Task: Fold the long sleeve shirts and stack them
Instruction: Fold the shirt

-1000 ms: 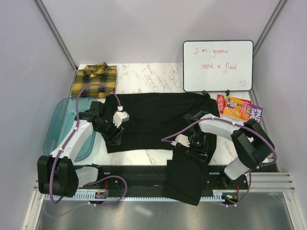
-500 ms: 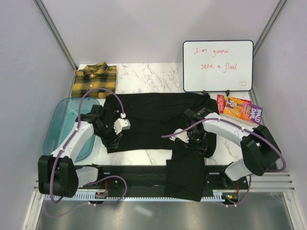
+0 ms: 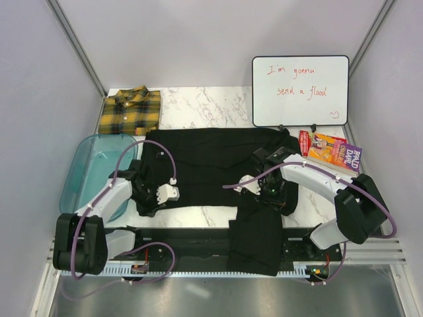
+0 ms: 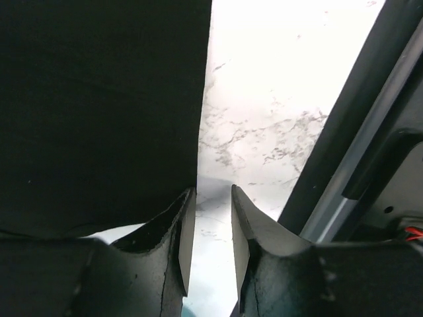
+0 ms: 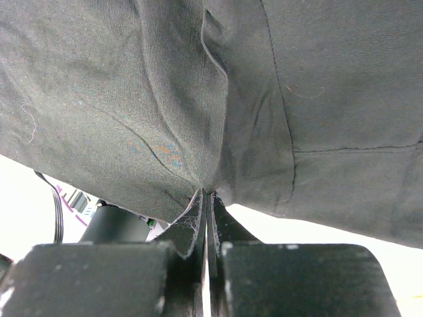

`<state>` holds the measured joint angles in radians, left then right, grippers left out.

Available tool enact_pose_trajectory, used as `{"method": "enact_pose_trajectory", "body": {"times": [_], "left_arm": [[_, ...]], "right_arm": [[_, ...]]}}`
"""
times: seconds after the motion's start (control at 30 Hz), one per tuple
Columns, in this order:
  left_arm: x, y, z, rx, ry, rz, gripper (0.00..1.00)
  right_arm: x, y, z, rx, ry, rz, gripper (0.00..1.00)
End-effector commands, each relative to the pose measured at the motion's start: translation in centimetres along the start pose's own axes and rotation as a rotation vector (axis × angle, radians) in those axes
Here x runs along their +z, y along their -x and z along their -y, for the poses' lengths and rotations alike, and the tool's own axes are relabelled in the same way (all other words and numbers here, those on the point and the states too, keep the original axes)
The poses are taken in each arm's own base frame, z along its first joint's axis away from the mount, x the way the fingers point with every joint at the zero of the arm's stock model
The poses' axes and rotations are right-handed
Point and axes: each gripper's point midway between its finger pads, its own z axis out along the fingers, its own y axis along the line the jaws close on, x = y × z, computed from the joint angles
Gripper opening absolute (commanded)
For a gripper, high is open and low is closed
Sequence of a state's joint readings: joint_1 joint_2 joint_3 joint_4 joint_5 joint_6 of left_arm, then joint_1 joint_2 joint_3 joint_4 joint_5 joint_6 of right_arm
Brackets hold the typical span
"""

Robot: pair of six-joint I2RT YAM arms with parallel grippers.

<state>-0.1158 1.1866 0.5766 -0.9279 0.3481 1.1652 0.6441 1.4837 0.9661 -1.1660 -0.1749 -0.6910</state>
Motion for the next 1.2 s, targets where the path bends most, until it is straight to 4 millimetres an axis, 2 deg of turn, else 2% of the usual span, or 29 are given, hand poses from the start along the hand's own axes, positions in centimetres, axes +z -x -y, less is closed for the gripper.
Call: {"method": "enact_pose_trajectory", "body": {"times": [0.0, 0.1, 0.2, 0.23, 0.3, 0.4, 0.43, 0.5, 0.53, 0.6, 0.63, 0.77, 0.8, 0.87, 0.9, 1.0, 1.07, 1.1, 1.13, 1.17], "left_arm": [[0.3, -0.7, -1.9, 0.13, 0.097, -0.035, 0.36], [0.9, -1.3, -1.7, 0.141, 0.096, -0.051, 0.35], [1.2, -1.7, -1.4, 0.152, 0.097, -0.054, 0.24], [1.2, -1.7, -1.3, 0.157, 0.096, -0.053, 0.13], [0.8, -1.4, -1.4, 0.165, 0.107, -0.048, 0.02], [-0.6, -0.4, -1.3, 0.188, 0.099, -0.025, 0.02], [-1.7, 0.7, -1.9, 0.19, 0.115, 0.003, 0.02], [-2.7, 1.5, -1.9, 0.181, 0.103, 0.021, 0.02], [-3.6, 2.6, -2.6, 0.185, 0.124, 0.05, 0.02], [-4.4, 3.4, -3.1, 0.179, 0.125, 0.064, 0.02], [-5.4, 4.4, -3.9, 0.182, 0.147, 0.084, 0.02], [-6.5, 5.6, -5.2, 0.165, 0.142, 0.096, 0.02], [-6.5, 5.5, -4.8, 0.166, 0.118, 0.087, 0.02], [-6.1, 5.0, -4.3, 0.185, 0.094, 0.075, 0.11], [-5.5, 4.5, -3.6, 0.18, 0.088, 0.073, 0.24], [-3.8, 3.0, -3.1, 0.176, 0.102, 0.046, 0.38], [-3.1, 2.4, -3.6, 0.167, 0.138, 0.028, 0.41], [-2.4, 1.4, -3.6, 0.158, 0.141, -0.007, 0.42], [-2.2, 1.3, -4.5, 0.166, 0.175, -0.012, 0.42], [-1.9, 1.0, -4.4, 0.174, 0.167, -0.028, 0.42]], "right_arm": [[-1.3, 0.6, 0.4, -0.001, -0.04, 0.024, 0.0], [-1.5, 0.5, 0.4, -0.001, -0.044, 0.025, 0.0], [-1.7, 0.5, 0.2, -0.003, -0.049, 0.035, 0.0], [-1.8, 0.5, 0.3, -0.003, -0.051, 0.035, 0.0], [-2.3, 0.7, 0.3, -0.01, -0.062, 0.043, 0.0], [-3.8, 1.2, 1.0, -0.031, -0.105, 0.063, 0.0], [-4.2, 1.2, 1.3, -0.036, -0.125, 0.058, 0.0], [-5.6, 1.9, 2.1, -0.06, -0.165, 0.075, 0.0], [-6.0, 1.9, 2.3, -0.065, -0.173, 0.074, 0.0], [-6.9, 2.4, 3.1, -0.088, -0.205, 0.07, 0.0], [-7.2, 2.4, 3.4, -0.096, -0.215, 0.062, 0.0], [-9.3, 3.2, 5.6, -0.131, -0.289, 0.061, 0.0], [-9.3, 3.1, 6.0, -0.131, -0.28, 0.049, 0.0], [-9.6, 3.3, 6.2, -0.127, -0.276, 0.045, 0.0], [-9.3, 3.3, 6.2, -0.126, -0.262, 0.044, 0.0], [-8.4, 3.2, 5.9, -0.128, -0.235, 0.044, 0.0], [-7.9, 3.1, 5.8, -0.127, -0.225, 0.039, 0.0], [-7.7, 3.2, 5.8, -0.125, -0.216, 0.043, 0.0], [-7.6, 3.4, 5.7, -0.122, -0.211, 0.045, 0.0], [-7.4, 3.3, 5.8, -0.118, -0.205, 0.04, 0.0]]}}
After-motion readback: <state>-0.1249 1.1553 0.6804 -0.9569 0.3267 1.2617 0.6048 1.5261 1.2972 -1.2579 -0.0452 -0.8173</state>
